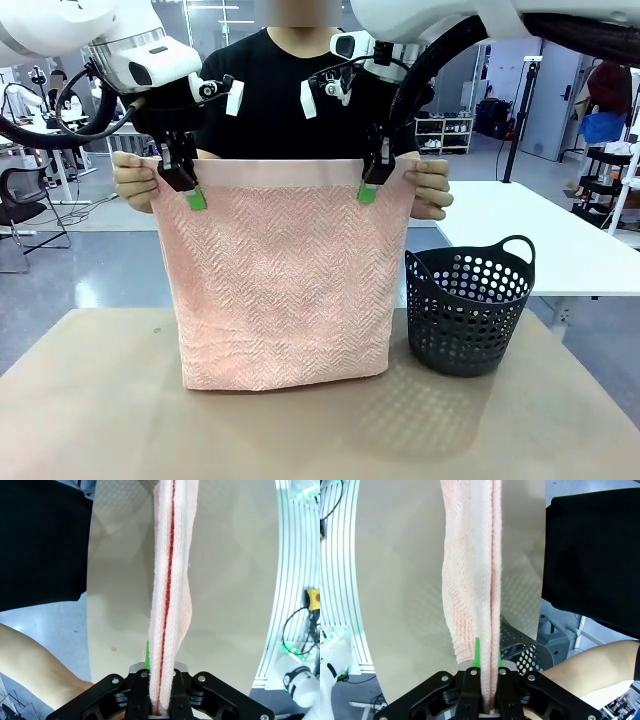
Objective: Fold the towel.
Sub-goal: Release the end of the 100 cm Hotel Towel you were holding and grab the top end of the folded side, then release the end of the 100 cm Hotel Towel you were holding.
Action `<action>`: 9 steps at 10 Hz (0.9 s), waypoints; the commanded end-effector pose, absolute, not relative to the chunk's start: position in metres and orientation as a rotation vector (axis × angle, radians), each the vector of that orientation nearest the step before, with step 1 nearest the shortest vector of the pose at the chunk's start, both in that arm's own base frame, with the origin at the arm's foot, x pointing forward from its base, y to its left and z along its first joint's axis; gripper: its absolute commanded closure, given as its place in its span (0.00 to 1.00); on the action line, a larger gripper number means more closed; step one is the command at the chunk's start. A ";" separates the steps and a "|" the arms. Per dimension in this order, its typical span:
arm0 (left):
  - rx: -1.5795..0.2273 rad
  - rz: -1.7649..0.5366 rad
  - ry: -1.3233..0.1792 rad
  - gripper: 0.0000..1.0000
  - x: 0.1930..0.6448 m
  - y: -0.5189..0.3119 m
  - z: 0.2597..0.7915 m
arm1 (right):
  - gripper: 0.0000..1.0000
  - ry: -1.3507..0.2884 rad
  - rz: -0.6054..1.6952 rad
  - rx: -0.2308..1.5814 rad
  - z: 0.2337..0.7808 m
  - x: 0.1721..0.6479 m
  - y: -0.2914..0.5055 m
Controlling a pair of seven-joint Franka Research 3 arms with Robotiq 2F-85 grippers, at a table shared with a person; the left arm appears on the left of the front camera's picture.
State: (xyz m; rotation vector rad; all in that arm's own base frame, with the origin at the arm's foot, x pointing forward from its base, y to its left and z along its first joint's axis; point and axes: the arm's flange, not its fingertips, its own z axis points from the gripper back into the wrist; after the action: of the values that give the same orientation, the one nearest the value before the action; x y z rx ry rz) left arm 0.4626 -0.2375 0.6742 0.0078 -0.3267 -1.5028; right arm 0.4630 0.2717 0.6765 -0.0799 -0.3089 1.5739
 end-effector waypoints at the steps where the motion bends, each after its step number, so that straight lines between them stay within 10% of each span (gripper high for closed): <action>1: 0.015 -1.505 -0.325 0.97 0.462 -0.237 0.675 | 1.00 -0.309 1.574 -0.080 0.677 0.463 0.272; 9: 0.015 -1.505 -0.325 0.97 0.462 -0.237 0.675 | 1.00 -0.309 1.574 -0.080 0.677 0.463 0.272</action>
State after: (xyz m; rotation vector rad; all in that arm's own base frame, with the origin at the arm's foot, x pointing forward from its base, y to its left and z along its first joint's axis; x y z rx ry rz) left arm 0.4625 -0.2383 0.6737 0.0075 -0.3259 -1.5042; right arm 0.4630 0.2721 0.6762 -0.0796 -0.3083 1.5746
